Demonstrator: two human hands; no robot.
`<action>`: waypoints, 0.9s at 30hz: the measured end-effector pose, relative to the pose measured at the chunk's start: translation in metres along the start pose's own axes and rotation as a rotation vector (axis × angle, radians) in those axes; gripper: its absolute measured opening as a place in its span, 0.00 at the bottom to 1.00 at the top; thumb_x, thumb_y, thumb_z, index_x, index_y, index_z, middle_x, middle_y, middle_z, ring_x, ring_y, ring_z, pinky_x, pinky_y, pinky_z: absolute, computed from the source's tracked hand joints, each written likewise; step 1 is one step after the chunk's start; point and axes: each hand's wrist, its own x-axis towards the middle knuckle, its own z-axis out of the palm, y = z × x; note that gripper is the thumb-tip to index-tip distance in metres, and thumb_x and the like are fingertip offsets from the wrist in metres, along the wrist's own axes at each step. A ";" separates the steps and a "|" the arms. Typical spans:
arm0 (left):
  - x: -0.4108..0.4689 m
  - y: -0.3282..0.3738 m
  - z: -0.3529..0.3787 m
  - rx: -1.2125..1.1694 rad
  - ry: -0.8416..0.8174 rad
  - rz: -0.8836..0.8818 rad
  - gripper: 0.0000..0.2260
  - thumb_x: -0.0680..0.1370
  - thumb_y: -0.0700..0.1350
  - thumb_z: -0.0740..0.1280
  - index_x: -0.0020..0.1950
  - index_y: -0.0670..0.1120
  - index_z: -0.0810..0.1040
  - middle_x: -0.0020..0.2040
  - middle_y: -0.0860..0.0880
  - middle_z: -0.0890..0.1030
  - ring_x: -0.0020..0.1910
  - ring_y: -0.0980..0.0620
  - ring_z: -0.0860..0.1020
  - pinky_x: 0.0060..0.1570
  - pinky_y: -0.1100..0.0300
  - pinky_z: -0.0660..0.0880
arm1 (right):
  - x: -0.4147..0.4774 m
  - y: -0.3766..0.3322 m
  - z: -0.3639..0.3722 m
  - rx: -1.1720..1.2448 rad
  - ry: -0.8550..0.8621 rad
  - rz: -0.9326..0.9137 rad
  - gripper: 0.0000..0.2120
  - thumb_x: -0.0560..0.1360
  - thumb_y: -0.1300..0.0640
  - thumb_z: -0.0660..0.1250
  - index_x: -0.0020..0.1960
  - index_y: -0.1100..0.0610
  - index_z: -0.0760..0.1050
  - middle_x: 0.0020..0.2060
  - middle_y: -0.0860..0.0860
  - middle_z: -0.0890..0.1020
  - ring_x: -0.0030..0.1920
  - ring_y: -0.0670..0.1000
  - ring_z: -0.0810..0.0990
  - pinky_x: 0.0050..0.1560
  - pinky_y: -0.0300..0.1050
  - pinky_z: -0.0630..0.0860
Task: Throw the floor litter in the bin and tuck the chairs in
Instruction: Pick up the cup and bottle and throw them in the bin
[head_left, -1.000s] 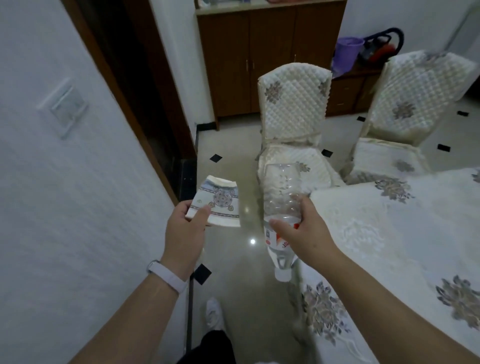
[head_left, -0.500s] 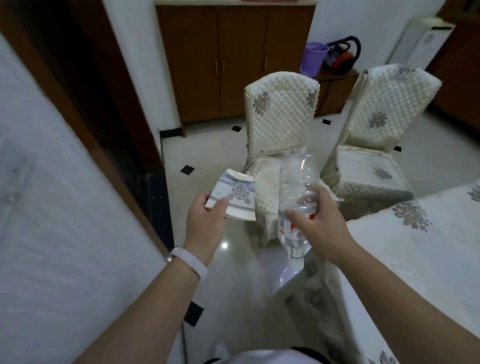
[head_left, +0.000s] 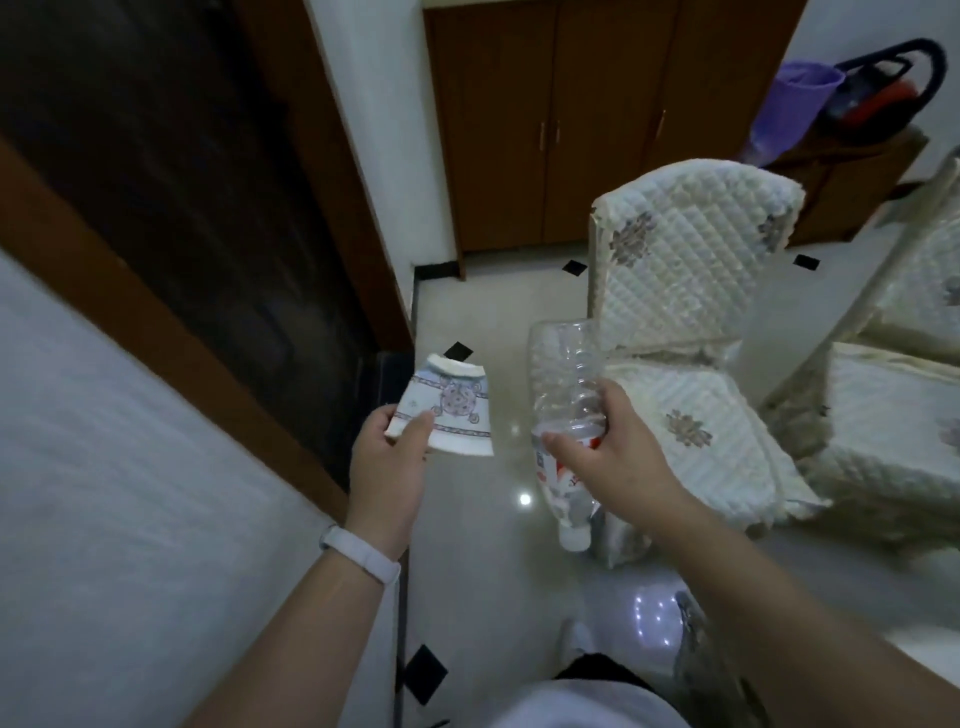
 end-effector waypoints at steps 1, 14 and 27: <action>0.010 0.005 0.013 0.003 0.013 0.004 0.04 0.80 0.43 0.67 0.52 0.51 0.78 0.48 0.53 0.84 0.43 0.61 0.83 0.37 0.67 0.76 | 0.016 0.001 -0.009 0.010 -0.005 0.001 0.23 0.70 0.50 0.75 0.59 0.39 0.67 0.48 0.38 0.80 0.43 0.34 0.79 0.42 0.33 0.74; 0.133 0.045 0.084 -0.069 0.067 -0.031 0.07 0.79 0.41 0.67 0.57 0.45 0.79 0.48 0.49 0.86 0.43 0.55 0.84 0.35 0.65 0.78 | 0.184 -0.007 -0.036 -0.020 -0.044 0.005 0.28 0.69 0.47 0.75 0.64 0.42 0.66 0.50 0.38 0.78 0.48 0.34 0.77 0.48 0.38 0.73; 0.391 0.078 0.113 -0.122 -0.109 -0.044 0.06 0.79 0.40 0.66 0.55 0.45 0.78 0.49 0.49 0.84 0.40 0.59 0.83 0.33 0.68 0.75 | 0.366 -0.047 0.026 -0.210 0.108 0.076 0.36 0.69 0.42 0.75 0.71 0.47 0.63 0.55 0.43 0.77 0.48 0.37 0.78 0.45 0.35 0.73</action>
